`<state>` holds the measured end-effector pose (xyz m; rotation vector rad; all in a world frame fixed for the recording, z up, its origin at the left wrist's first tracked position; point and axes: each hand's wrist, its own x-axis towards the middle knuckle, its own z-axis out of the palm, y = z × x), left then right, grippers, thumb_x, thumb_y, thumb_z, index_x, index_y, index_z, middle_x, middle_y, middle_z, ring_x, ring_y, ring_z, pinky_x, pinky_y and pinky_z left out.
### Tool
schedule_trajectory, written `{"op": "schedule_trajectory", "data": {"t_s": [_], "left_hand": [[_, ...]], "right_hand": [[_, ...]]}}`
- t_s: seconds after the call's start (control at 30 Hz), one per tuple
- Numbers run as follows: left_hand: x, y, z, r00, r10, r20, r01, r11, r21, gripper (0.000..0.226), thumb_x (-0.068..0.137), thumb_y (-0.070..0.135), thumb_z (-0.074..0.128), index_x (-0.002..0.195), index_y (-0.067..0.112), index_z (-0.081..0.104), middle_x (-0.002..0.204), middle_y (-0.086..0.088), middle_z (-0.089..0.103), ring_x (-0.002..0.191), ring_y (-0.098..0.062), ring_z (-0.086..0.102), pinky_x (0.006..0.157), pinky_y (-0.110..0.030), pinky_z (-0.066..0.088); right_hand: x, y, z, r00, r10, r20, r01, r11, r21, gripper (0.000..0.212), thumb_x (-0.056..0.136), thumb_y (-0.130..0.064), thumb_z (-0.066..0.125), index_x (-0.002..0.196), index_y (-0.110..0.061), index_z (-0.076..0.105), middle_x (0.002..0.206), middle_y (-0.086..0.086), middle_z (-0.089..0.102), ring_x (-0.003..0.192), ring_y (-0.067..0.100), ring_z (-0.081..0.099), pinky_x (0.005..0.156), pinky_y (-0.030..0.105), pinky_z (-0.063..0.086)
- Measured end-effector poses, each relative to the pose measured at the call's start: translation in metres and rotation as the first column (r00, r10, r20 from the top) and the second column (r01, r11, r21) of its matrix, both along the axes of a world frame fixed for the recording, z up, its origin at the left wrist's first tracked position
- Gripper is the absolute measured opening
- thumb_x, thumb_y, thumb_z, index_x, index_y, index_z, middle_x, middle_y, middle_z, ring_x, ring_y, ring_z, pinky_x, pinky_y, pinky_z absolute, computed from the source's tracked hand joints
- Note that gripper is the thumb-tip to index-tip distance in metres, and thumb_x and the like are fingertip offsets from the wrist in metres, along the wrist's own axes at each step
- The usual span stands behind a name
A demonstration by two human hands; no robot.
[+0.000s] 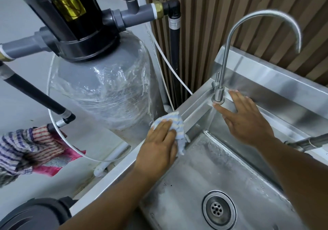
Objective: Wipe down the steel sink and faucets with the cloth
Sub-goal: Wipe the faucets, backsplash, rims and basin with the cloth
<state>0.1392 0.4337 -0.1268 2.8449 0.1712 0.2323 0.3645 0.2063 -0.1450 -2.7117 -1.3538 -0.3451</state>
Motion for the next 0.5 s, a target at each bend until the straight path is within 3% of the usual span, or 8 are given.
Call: {"op": "schedule_trajectory", "data": {"t_s": [0.1, 0.2, 0.33, 0.5], "left_hand": [[-0.009, -0.004, -0.001, 0.997, 0.067, -0.037, -0.065, 0.996, 0.059, 0.041, 0.098, 0.042, 0.048, 0.128, 0.015, 0.056, 0.152, -0.012, 0.043, 0.142, -0.03, 0.038, 0.113, -0.048, 0.035], [0.018, -0.013, -0.004, 0.997, 0.059, -0.05, -0.056, 0.996, 0.073, 0.038, 0.097, 0.033, 0.049, 0.129, 0.013, 0.056, 0.151, -0.015, 0.044, 0.139, -0.035, 0.041, 0.11, -0.055, 0.037], [0.072, -0.02, 0.001, 0.993, 0.017, -0.115, -0.011, 0.998, 0.059, 0.05, 0.096, 0.02, 0.053, 0.145, 0.013, 0.043, 0.162, -0.009, 0.026, 0.15, -0.029, 0.02, 0.122, -0.047, 0.015], [0.126, -0.024, 0.01, 0.981, -0.039, -0.191, 0.053, 0.996, 0.069, 0.051, 0.098, 0.01, 0.043, 0.148, 0.015, 0.036, 0.164, -0.008, 0.019, 0.152, -0.027, 0.01, 0.123, -0.043, 0.01]], "right_hand": [[0.0, 0.001, 0.0, 1.0, 0.006, 0.008, -0.006, 1.0, 0.004, 0.051, 0.097, -0.029, 0.045, 0.147, -0.035, 0.047, 0.157, 0.024, 0.029, 0.148, 0.041, 0.025, 0.116, 0.055, 0.027], [-0.001, 0.001, -0.001, 1.0, 0.003, 0.02, -0.003, 1.0, 0.031, 0.052, 0.096, -0.027, 0.047, 0.147, -0.035, 0.048, 0.157, 0.024, 0.03, 0.147, 0.041, 0.027, 0.116, 0.054, 0.028], [0.0, 0.001, -0.005, 1.0, -0.01, 0.026, 0.009, 1.0, 0.03, 0.052, 0.095, -0.029, 0.046, 0.146, -0.036, 0.05, 0.158, 0.024, 0.03, 0.147, 0.039, 0.026, 0.116, 0.053, 0.026], [0.005, 0.001, -0.009, 0.999, -0.006, 0.041, 0.005, 1.0, 0.028, 0.052, 0.095, -0.035, 0.035, 0.144, -0.035, 0.052, 0.157, 0.025, 0.03, 0.146, 0.042, 0.028, 0.114, 0.053, 0.027]]}}
